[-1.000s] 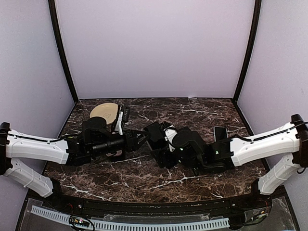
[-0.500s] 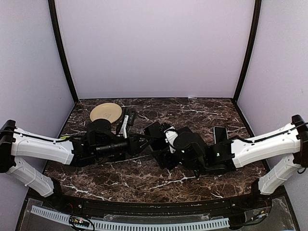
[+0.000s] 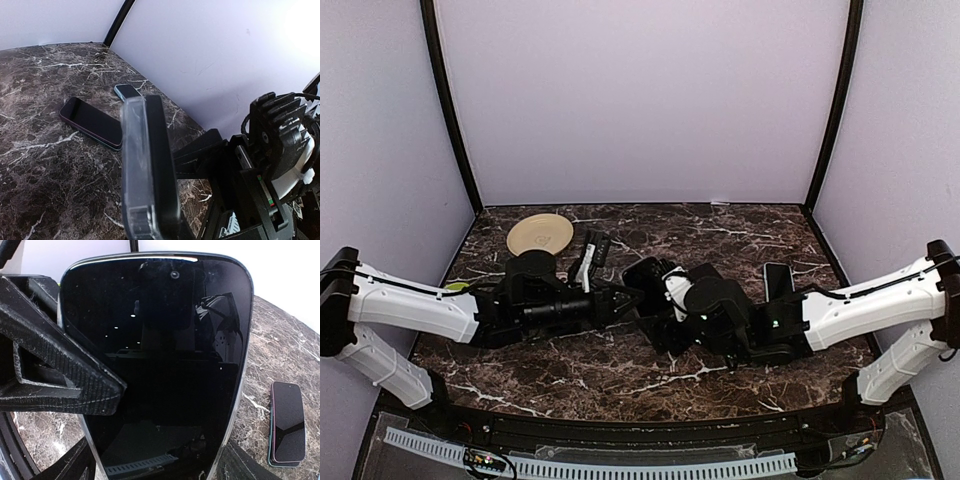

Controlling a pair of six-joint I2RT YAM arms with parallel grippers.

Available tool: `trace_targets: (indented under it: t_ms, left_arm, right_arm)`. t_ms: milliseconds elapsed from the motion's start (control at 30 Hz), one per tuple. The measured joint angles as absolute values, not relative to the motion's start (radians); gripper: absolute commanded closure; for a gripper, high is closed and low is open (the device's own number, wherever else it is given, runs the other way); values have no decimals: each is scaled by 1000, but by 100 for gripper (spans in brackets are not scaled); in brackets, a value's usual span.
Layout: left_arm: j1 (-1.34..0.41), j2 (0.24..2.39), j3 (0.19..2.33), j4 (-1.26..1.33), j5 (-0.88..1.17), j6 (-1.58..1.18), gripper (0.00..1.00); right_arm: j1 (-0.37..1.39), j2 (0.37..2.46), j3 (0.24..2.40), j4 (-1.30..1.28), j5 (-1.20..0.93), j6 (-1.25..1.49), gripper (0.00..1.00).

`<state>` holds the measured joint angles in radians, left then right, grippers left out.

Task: Put the phone into the phone case
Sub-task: Pass from the right arm to the left, then press the phone with the phone case.

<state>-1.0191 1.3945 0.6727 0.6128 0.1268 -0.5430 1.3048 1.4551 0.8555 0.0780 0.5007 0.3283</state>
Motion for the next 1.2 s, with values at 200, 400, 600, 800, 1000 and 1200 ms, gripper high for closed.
trace_targets:
  t_ms: [200,400,600,800,1000,1200]
  left_arm:
    - [-1025,1396,658,625,176,-478,100]
    - [-1031,1435,596,581,311,-319,100]
    - [-1071,1439,590,537,433,-160,100]
    - [-1092,1438,570,556,509,-54,100]
    - [-1092,1438,513,593,524,-4,100]
    - [-1092,1438,508,620,522,8,100]
  right_arm:
    - [1303,1385,804,65,420,283,2]
    - [1249,1192,775,-56,159,152,2]
    - [1105,1093,765,-76,-176,40,13]
    - [1078,1240,831,-129,-374,-36,23]
    - [1077,1314,850,-142,-479,-40,39]
    - [1080,1317,823,-89,-515,-4,40]
